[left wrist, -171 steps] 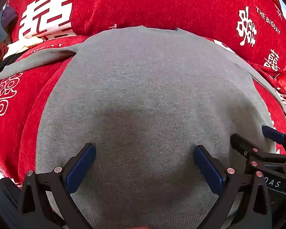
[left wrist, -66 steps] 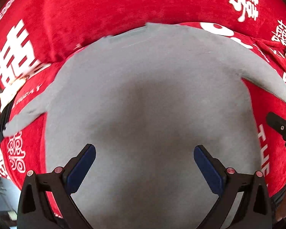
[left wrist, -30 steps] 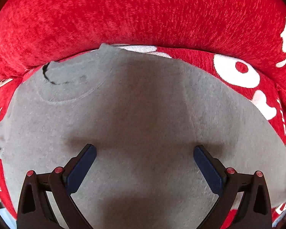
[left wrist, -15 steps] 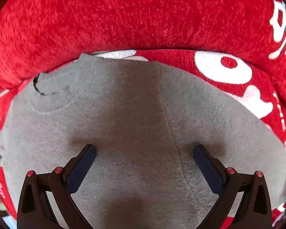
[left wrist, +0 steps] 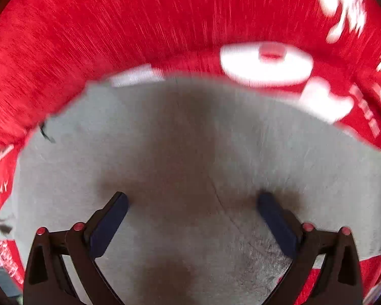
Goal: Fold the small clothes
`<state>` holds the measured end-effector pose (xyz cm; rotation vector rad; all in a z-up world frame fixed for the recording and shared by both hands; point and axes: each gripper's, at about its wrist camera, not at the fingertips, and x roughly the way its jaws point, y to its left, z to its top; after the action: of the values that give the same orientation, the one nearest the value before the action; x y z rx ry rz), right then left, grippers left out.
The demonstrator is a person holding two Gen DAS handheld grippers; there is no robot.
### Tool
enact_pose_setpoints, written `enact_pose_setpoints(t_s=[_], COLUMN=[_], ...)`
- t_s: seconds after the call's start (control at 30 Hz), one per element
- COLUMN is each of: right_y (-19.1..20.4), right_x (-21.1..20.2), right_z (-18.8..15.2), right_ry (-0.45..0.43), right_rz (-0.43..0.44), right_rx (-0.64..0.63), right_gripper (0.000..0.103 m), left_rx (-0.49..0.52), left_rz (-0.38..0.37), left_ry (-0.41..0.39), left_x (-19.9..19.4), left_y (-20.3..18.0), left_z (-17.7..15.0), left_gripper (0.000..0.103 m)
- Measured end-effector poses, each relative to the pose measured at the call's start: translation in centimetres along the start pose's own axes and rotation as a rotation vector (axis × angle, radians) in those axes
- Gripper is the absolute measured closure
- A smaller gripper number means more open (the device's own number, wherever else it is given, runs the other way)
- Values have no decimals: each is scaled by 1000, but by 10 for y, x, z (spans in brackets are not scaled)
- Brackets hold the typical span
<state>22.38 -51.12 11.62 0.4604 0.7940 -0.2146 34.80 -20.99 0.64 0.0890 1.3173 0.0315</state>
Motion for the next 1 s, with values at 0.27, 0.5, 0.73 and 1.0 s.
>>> enact_pose_setpoints(t_s=[0.27, 0.5, 0.73, 1.0], right_y=[147, 286, 395, 462], right_x=[-38, -38, 1, 63], right_z=[-6, -61, -150, -251], right_ry=[-66, -47, 54, 199], right_rz=[70, 144, 166, 103], right_rx=[-247, -454, -625, -795], right_gripper=[98, 98, 98, 98], left_rx=[-168, -430, -609, -694], left_rz=[-131, -179, -203, -241], left_ry=[-21, -41, -47, -64], left_x=[-38, -34, -28, -17], left_y=[117, 262, 365, 397], left_z=[-27, -108, -174, -232], left_gripper=[0, 0, 0, 0])
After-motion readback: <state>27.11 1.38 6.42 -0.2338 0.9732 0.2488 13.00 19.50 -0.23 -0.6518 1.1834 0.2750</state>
